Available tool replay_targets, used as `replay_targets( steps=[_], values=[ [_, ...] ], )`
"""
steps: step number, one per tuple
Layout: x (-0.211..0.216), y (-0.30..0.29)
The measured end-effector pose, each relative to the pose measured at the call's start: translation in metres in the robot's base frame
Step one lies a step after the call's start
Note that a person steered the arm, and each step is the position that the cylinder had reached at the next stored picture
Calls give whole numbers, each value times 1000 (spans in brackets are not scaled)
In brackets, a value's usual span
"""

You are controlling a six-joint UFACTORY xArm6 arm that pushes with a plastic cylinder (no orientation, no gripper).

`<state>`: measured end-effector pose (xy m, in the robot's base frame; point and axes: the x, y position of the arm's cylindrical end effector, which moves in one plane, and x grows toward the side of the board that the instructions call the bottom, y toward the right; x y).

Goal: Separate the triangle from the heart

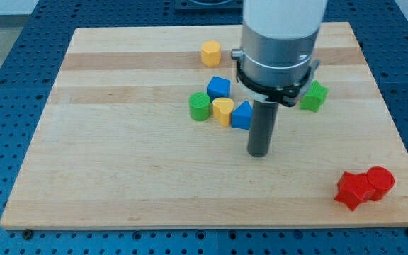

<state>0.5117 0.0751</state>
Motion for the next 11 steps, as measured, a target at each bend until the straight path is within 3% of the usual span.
replay_targets(
  steps=[1,3,6,7,9,11],
  values=[
    [-21,25],
    [-75,13],
    [-67,-85],
    [-43,-95],
    [-9,-82],
    [-15,-41]
  ],
)
